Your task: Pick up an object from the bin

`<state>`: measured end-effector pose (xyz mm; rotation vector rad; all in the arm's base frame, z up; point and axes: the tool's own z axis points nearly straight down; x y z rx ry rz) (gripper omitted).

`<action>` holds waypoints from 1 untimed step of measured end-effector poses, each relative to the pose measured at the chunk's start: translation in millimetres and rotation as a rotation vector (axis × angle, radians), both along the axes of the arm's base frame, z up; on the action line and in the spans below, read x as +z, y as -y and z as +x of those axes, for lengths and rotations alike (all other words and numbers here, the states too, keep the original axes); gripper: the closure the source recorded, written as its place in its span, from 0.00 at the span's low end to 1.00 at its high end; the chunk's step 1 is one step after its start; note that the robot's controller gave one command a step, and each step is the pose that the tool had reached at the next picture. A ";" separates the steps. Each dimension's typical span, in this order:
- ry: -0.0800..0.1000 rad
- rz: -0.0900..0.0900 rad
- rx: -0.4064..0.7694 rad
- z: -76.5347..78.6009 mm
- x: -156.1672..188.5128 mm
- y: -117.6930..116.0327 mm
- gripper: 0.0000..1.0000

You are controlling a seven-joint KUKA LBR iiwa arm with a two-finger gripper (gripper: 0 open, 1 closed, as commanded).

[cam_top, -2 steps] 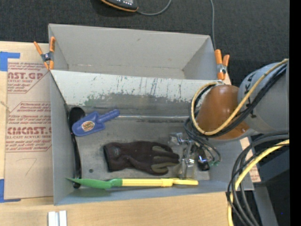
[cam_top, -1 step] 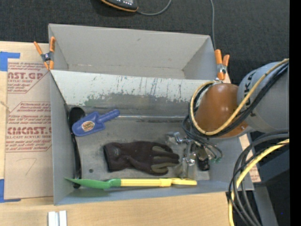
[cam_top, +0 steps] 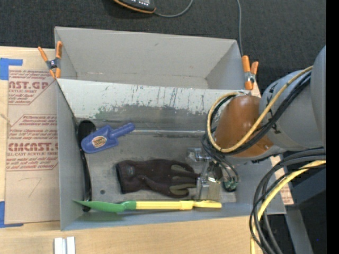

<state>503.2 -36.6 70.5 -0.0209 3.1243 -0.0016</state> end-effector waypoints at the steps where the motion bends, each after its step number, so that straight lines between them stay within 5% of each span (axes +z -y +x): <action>1: 0.018 -0.009 0.308 -6.1 2.0 -24.7 0.00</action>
Offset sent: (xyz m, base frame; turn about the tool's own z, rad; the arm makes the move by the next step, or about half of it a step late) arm -0.0042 0.0131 0.0015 -0.0075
